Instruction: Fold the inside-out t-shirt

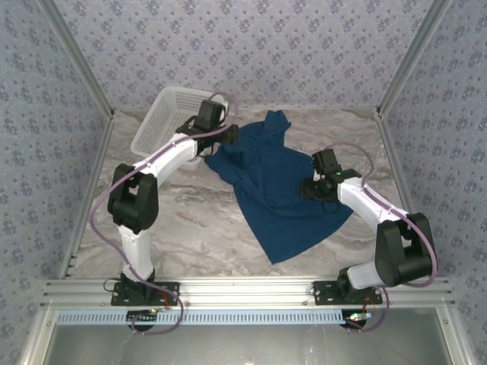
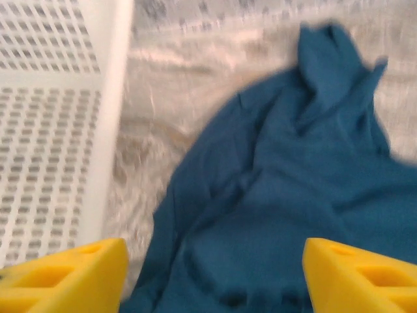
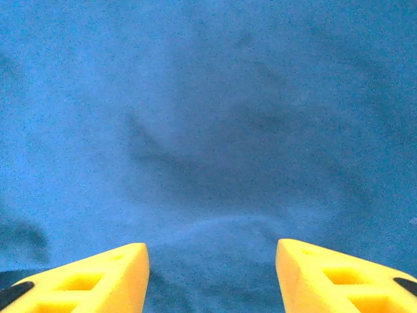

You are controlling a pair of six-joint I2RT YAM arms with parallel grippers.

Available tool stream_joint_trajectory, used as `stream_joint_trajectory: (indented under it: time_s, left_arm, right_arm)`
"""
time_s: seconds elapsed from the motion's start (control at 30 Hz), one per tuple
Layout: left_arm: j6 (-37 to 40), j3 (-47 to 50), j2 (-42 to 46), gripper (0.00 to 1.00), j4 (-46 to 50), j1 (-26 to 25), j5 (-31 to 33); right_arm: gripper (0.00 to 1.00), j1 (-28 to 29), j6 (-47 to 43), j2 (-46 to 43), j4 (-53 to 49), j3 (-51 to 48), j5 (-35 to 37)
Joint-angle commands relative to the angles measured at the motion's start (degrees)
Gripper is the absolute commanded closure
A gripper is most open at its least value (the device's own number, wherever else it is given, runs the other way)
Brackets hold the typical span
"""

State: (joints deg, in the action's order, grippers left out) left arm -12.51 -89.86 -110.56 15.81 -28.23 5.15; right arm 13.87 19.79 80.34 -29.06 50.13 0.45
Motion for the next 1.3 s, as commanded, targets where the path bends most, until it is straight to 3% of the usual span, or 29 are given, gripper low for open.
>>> stream_joint_trajectory:
  time_s: [0.0, 0.17, 0.23, 0.33, 0.5, 0.83, 0.93, 1.17, 1.27]
  left_arm:
    - [-1.36, 10.97, 11.93, 0.22, -0.58, -3.49, -3.77]
    - [0.51, 30.59, 21.90, 0.22, -9.39, -16.76, -16.13]
    - [4.20, 35.27, 21.85, 0.22, -13.02, -23.90, -16.94]
    - [9.66, 36.83, 18.64, 0.23, -14.73, -33.34, -16.94]
    - [13.23, 30.49, 9.28, 0.24, -11.37, -39.40, -16.82]
    - [15.15, 21.13, -1.40, 0.35, -7.27, -43.22, -13.84]
    - [15.81, 19.54, -3.50, 0.47, -5.89, -43.35, -14.27]
    - [16.46, 20.63, -1.73, 0.98, -3.54, -41.39, -14.49]
    - [14.83, 25.35, 3.82, 1.00, -5.66, -38.67, -15.46]
  right_arm:
    - [0.44, -2.99, 2.17, -1.78, -0.15, -1.70, -0.59]
    - [0.43, -5.51, 0.61, 0.68, -1.18, 1.83, -0.15]
    - [0.43, -6.71, 0.51, 0.66, -0.61, 2.48, -0.08]
    - [0.43, -8.88, 0.35, 0.67, 0.02, 3.29, -0.79]
    - [0.43, -11.91, -0.20, -0.57, 0.82, 3.11, -2.40]
    - [0.43, -13.28, -0.71, -4.40, 1.56, -0.58, -4.73]
    - [0.43, -14.10, -0.81, -5.99, 1.44, -1.43, -5.15]
    - [0.42, -15.10, -0.94, -7.70, 0.80, -1.40, -5.55]
    - [0.42, -15.10, -1.05, -7.87, 0.49, -1.02, -5.35]
